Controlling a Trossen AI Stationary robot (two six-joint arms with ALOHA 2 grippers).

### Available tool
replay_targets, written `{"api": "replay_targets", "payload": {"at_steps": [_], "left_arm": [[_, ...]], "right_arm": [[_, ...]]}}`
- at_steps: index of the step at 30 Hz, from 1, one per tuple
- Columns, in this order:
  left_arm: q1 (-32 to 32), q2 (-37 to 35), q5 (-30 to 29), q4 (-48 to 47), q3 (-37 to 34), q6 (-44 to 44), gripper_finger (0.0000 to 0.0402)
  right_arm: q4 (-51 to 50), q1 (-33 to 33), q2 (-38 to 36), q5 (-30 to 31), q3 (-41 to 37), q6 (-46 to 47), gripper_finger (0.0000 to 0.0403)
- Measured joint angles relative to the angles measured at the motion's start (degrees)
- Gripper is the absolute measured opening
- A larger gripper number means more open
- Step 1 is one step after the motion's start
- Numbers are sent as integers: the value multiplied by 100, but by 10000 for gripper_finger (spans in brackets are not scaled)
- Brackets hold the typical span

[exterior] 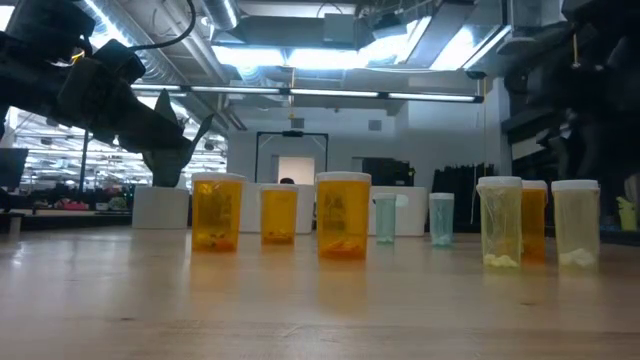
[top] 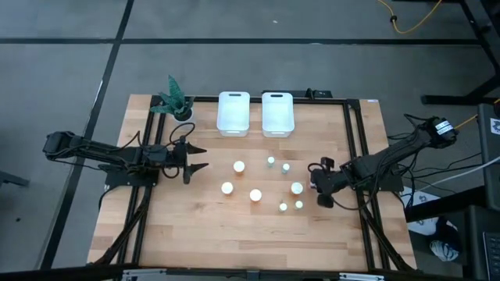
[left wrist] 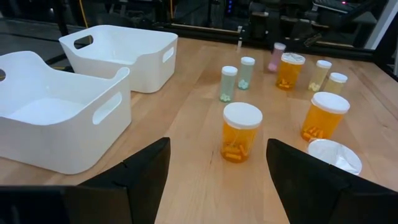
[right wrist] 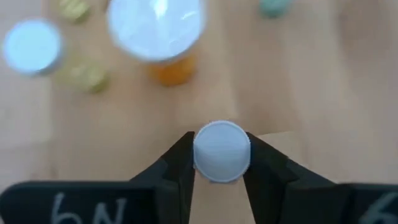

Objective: Pick and place medicine bottles into bin by pill shape (circle, oval)
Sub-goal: Put the small pink pill bottle into the right white bin

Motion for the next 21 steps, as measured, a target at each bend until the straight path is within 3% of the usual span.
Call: {"api": "replay_targets", "payload": {"at_steps": [6, 10, 12, 16, 21], "left_arm": [[1, -2, -1, -2, 0, 0, 259], [2, -2, -1, -2, 0, -1, 259], [0, 0, -2, -2, 0, 0, 259], [2, -1, -1, -2, 0, -7, 259], [0, 0, 0, 0, 0, -11, 259]], "right_arm": [[-1250, -327, 0, 1377, 1145, -214, 108], [-1261, -818, -2, 2247, 1966, -1102, 113], [-1041, -1184, -4, 2402, 2316, -1665, 115], [-369, -2103, 9, 1962, 2837, -2891, 112], [562, -3413, 232, 528, 3104, -3752, 109]]}}
